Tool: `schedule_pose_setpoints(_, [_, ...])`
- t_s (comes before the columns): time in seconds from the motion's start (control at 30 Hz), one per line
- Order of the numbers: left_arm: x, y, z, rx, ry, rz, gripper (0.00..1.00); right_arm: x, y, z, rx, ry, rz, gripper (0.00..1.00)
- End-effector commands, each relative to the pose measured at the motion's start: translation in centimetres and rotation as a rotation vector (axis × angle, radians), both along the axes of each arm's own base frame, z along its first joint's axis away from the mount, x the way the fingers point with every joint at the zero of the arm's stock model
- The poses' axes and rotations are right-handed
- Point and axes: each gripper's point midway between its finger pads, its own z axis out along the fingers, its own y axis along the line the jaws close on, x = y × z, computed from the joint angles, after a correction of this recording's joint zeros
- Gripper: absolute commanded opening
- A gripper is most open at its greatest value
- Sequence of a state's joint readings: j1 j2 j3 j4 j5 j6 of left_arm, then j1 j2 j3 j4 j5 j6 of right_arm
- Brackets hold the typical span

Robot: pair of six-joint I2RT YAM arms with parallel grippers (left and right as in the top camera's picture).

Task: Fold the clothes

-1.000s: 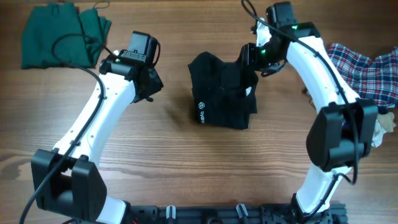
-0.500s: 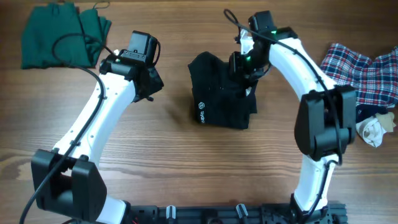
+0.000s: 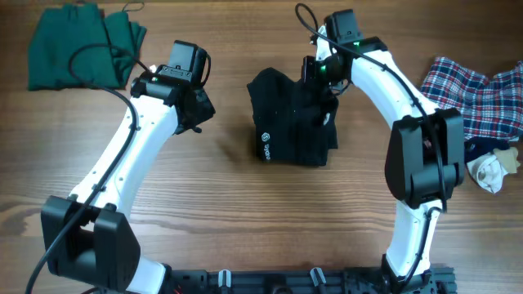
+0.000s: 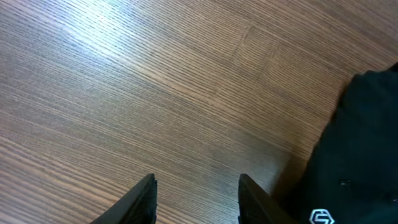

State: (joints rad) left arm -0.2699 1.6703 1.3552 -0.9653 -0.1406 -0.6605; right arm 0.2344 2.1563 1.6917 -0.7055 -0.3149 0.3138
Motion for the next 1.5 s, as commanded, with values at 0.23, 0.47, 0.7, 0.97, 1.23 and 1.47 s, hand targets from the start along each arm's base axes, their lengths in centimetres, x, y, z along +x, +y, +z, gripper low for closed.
schedule_pose_setpoints(0.23, [-0.1, 0.1, -0.2, 0.000, 0.017, 0.001, 0.42, 2.2, -5.2, -0.7, -0.061, -0.016, -0.155, 0.04])
schedule_pose_setpoints(0.47, [-0.2, 0.1, -0.2, 0.000, 0.018, 0.001, 0.42, 2.3, -5.8, -0.9, -0.104, -0.031, -0.136, 0.09])
schedule_pose_setpoints(0.7, [-0.2, 0.1, -0.3, 0.001, 0.021, 0.001, 0.42, 1.2, -6.3, -0.6, -0.141, -0.006, -0.114, 0.91])
schedule_pose_setpoints(0.97, [-0.2, 0.1, -0.3, 0.001, 0.021, 0.001, 0.43, -0.8, -6.3, 8.3, -0.135, -0.100, -0.040, 0.73])
schedule_pose_setpoints(1.23, [0.1, 0.0, -0.2, -0.003, 0.008, 0.001, 0.43, -7.9, -6.2, 11.7, -0.097, 0.053, 0.001, 0.51])
schedule_pose_setpoints(1.47, [0.3, -0.1, -0.1, -0.010, -0.003, 0.000, 0.43, -10.7, -4.1, 6.8, -0.037, 0.170, 0.098, 0.04])
